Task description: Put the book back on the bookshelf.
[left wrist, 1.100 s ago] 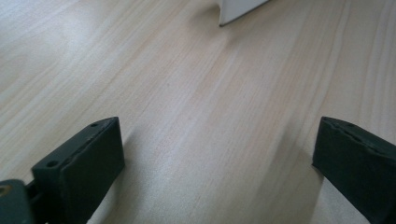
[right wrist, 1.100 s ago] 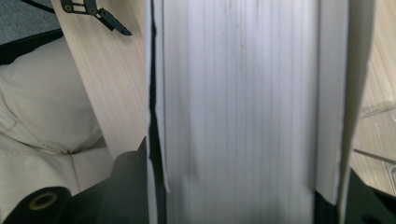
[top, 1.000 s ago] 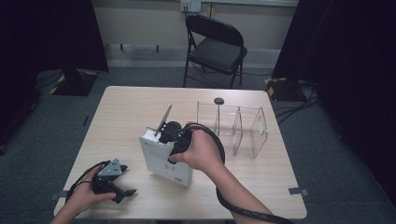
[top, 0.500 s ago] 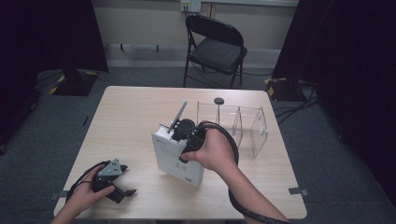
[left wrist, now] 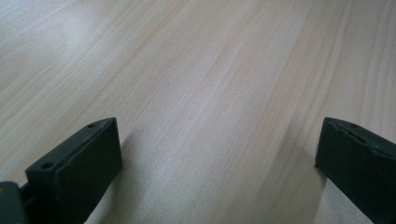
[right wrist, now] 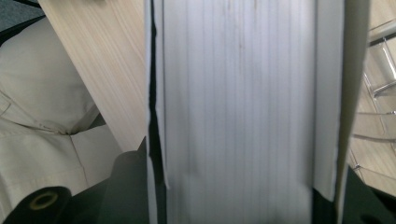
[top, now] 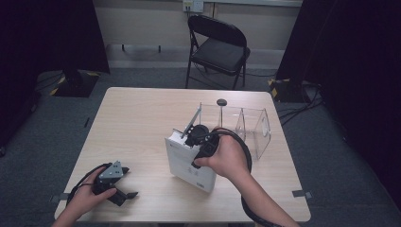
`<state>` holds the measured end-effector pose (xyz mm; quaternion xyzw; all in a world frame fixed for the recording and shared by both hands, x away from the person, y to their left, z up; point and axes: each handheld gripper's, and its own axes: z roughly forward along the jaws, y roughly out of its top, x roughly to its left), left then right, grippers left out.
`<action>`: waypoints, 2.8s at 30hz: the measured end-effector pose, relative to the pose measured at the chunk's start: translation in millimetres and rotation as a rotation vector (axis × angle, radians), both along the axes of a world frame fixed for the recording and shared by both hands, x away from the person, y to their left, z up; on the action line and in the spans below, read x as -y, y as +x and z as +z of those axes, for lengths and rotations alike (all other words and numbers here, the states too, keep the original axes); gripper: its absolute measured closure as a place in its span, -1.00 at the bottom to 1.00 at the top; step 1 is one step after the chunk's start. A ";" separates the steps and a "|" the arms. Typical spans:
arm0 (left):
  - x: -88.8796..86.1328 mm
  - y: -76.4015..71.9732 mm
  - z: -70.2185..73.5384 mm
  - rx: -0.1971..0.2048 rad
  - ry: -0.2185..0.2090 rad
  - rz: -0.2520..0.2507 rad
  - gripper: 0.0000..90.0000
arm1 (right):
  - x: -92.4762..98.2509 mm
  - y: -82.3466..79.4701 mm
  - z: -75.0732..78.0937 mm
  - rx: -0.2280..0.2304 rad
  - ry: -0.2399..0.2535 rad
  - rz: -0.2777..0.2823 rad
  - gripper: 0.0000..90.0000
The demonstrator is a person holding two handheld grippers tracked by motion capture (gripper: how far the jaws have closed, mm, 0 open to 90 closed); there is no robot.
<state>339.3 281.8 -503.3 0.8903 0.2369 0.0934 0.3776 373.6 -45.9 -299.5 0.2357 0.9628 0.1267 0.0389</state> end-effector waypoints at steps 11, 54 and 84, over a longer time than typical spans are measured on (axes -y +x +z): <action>0.0 0.0 0.0 0.000 0.000 0.000 -1.00 | 18.4 -4.2 2.7 0.004 -0.002 -0.023 0.16; 0.0 0.0 0.0 0.000 0.000 0.000 -1.00 | 87.7 -18.9 4.4 -0.024 -0.029 -0.121 0.16; 0.1 -0.1 0.0 0.001 0.000 0.001 -1.00 | 132.4 -23.7 4.3 -0.032 -0.030 -0.198 0.16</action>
